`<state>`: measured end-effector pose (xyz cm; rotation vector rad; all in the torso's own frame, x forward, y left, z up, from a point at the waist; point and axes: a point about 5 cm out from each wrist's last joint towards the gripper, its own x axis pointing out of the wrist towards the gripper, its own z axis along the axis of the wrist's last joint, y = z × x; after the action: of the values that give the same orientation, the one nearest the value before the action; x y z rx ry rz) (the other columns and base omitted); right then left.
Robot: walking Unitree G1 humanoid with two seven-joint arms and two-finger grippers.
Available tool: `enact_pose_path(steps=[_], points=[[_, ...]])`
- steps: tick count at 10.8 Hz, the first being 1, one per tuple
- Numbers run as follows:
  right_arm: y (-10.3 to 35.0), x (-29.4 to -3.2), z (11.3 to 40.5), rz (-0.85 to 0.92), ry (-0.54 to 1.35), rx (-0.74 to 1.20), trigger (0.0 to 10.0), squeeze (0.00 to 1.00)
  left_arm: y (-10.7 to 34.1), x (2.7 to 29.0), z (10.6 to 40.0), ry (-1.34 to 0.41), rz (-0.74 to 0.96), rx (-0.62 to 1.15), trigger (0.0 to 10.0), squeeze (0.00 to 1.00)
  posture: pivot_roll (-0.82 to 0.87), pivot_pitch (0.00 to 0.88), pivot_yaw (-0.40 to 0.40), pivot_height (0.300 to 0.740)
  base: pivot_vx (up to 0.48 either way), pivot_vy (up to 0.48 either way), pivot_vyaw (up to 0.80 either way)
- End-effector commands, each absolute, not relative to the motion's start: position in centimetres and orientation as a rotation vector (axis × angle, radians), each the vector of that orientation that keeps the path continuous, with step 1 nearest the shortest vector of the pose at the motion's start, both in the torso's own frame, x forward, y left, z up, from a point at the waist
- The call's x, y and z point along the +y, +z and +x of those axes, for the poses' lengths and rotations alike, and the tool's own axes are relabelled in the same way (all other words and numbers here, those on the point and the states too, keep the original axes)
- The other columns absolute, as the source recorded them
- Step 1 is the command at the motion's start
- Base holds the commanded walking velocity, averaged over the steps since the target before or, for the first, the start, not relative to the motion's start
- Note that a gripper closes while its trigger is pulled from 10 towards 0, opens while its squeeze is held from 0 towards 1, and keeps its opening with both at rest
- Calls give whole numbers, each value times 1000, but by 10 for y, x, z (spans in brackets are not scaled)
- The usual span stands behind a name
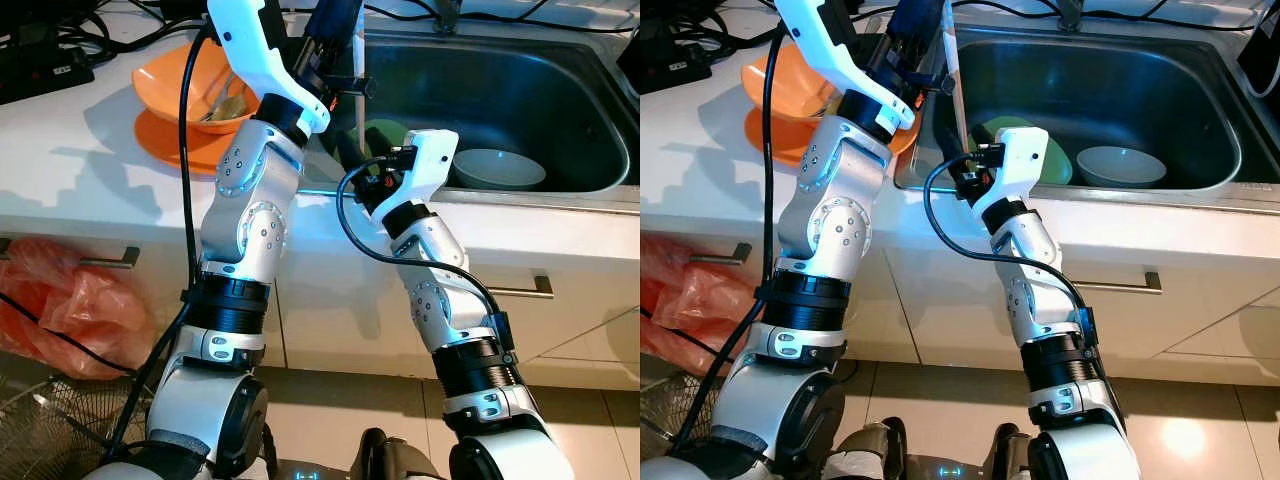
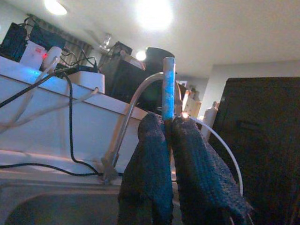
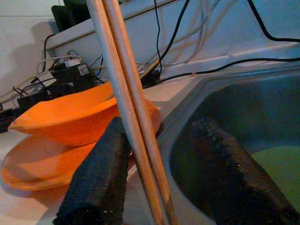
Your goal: Kitchen organization
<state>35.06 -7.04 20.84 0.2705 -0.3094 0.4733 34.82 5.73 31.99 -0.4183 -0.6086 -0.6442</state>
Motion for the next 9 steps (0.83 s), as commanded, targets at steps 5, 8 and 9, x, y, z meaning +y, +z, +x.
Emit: enact_pose_path(steps=[5,8,9], points=[[213,-71,351,264,479,-336,0,0,320,54,348,-641,-364,-608,10000,0,62,138,-6,740,0,0,0],[213,-72,352,265,478,-338,0,0,318,54,351,-624,-357,-589,10000,1000,64,142,-8,740,0,0,0],[214,-72,352,266,477,-338,0,0,317,54,352,-624,-353,-584,10000,1000,64,142,-8,740,0,0,0]])
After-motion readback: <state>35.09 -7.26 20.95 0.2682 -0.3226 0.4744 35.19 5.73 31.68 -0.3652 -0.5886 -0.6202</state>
